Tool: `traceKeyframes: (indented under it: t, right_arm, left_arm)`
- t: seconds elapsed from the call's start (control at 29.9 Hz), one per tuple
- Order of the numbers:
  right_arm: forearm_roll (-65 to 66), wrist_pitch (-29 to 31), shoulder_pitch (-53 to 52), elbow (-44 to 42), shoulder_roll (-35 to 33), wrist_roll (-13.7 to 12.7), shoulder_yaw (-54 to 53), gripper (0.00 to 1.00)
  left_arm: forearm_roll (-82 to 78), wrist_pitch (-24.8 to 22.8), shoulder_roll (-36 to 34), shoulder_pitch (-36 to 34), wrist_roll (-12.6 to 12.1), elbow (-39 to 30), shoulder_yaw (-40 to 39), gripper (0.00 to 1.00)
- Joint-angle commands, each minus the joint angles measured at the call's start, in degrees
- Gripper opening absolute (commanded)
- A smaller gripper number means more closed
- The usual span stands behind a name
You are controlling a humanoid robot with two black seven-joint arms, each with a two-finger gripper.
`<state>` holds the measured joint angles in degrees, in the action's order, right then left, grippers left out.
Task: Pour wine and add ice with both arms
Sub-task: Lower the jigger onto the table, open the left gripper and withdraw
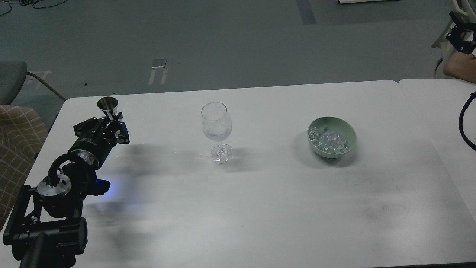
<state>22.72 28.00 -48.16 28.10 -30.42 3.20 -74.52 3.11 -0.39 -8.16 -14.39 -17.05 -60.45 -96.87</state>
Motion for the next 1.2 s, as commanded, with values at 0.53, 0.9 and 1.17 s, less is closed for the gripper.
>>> traceKeyframes:
  t: [0.53,0.9,1.17]
  right_arm:
    - [0.0,0.0,0.0,0.7,-0.1,-0.2,0.1,1.00]
    - [0.0,-0.1,0.1,1.2,0.0,-0.2,0.2,1.00]
    - [0.0,-0.1,0.1,1.1,-0.2,-0.1,0.2,1.00]
  left_arm:
    - [0.3,-8.5,-4.7,-10.5,1.2,26.4,0.6,0.14]
    - [0.3,-8.1,-4.7,-11.0,1.1,26.3,0.6,0.28]
    - [0.2,-8.3,-4.7,-11.0,1.1,26.3,0.7,0.33]
